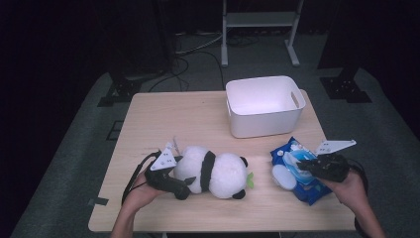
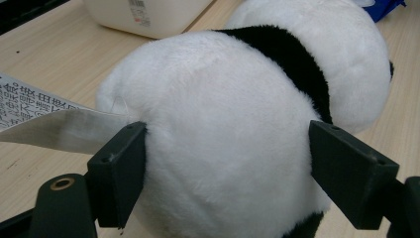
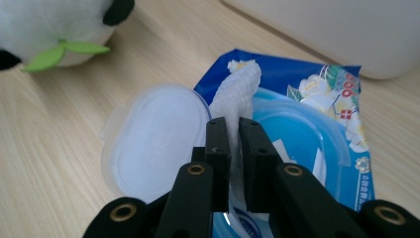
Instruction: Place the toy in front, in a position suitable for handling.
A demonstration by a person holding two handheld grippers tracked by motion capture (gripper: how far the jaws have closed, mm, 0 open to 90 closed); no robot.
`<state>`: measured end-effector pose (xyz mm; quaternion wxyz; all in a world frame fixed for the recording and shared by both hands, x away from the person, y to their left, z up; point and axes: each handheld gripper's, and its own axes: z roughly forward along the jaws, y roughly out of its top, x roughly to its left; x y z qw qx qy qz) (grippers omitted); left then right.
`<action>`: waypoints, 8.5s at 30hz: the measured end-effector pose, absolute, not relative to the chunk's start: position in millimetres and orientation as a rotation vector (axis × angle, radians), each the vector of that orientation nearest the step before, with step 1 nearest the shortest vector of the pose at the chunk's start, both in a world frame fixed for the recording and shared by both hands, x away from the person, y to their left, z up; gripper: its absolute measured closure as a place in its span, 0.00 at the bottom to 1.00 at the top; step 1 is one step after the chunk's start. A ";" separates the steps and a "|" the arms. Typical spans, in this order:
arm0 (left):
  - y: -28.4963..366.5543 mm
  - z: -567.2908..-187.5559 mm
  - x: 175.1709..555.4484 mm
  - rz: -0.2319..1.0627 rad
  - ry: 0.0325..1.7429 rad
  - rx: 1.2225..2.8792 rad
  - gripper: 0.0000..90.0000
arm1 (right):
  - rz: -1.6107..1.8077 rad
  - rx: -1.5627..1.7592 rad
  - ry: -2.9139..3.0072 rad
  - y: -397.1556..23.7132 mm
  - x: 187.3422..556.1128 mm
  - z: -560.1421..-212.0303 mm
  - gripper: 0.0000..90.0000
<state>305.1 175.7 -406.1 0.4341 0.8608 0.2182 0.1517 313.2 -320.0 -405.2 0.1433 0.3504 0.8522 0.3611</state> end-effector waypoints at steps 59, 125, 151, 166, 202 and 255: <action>142.0 -405.3 292.2 0.345 0.468 2.179 0.17 | 1.309 0.420 2.810 -116.5 325.5 -360.1 0.90; 151.9 -408.2 293.2 0.259 0.452 2.240 0.13 | 1.181 0.439 2.801 -146.1 307.6 -363.8 0.91; 157.4 -414.6 293.7 0.238 0.440 2.289 0.11 | 1.171 0.298 2.847 -110.1 295.6 -368.4 0.90; 157.5 -416.4 294.0 0.218 0.443 2.289 0.11 | 1.178 0.423 2.779 -166.8 283.1 -370.8 0.90; 164.4 -408.2 292.5 0.252 0.465 2.254 0.11 | 1.112 0.195 2.822 -83.3 299.3 -359.5 0.65; 159.0 -408.1 293.6 0.230 0.462 2.225 0.11 | 1.110 0.497 2.691 -188.2 291.6 -368.3 0.92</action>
